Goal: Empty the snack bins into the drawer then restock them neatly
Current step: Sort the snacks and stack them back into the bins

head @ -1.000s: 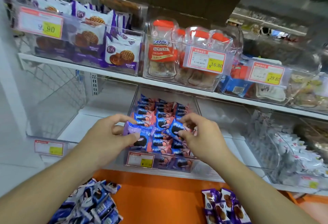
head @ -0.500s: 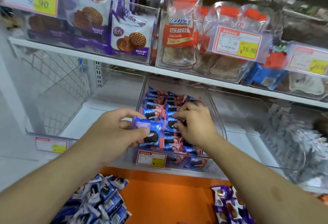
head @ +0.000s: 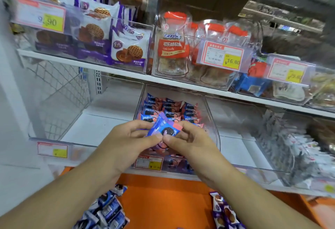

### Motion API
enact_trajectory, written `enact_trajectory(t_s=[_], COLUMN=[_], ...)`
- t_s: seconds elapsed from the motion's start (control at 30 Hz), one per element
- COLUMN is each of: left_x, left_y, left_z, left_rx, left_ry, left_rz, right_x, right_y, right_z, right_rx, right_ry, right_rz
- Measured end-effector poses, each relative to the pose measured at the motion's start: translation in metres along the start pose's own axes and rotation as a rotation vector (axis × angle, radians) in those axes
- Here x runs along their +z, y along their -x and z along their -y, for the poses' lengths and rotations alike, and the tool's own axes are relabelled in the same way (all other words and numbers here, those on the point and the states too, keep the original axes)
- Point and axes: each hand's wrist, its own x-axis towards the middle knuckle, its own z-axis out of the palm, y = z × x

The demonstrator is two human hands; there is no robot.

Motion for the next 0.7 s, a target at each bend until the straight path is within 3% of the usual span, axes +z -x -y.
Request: enact_trajectory(t_s=[0.13, 0.27, 0.33, 0.47, 0.6, 0.7], left_x=[-0.004, -0.021, -0.027, -0.029, -0.027, -0.027], left_y=[-0.001, -0.002, -0.006, -0.010, -0.011, -0.011], left_z=[0.002, 0.011, 0.014, 0.014, 0.017, 0.018], left_rx=[0.222, 0.381, 0.394, 0.396, 0.380, 0.372], left_ry=[-0.389, -0.847, -0.915, -0.925, -0.925, -0.928], left_rz=[-0.093, -0.180, -0.205, -0.193, -0.180, -0.178], right_x=[-0.004, -0.038, -0.057, -0.072, -0.078, -0.082], right_y=[-0.008, -0.024, -0.027, -0.031, -0.040, -0.043], right_z=[0.004, 0.011, 0.008, -0.008, -0.021, -0.028], right_rx=[-0.021, -0.132, -0.192, -0.295, -0.285, -0.281], right_ry=[-0.050, 0.363, 0.717, 1.268, 1.547, 1.583], right_rz=[-0.136, -0.344, -0.336, -0.152, -0.082, -0.114])
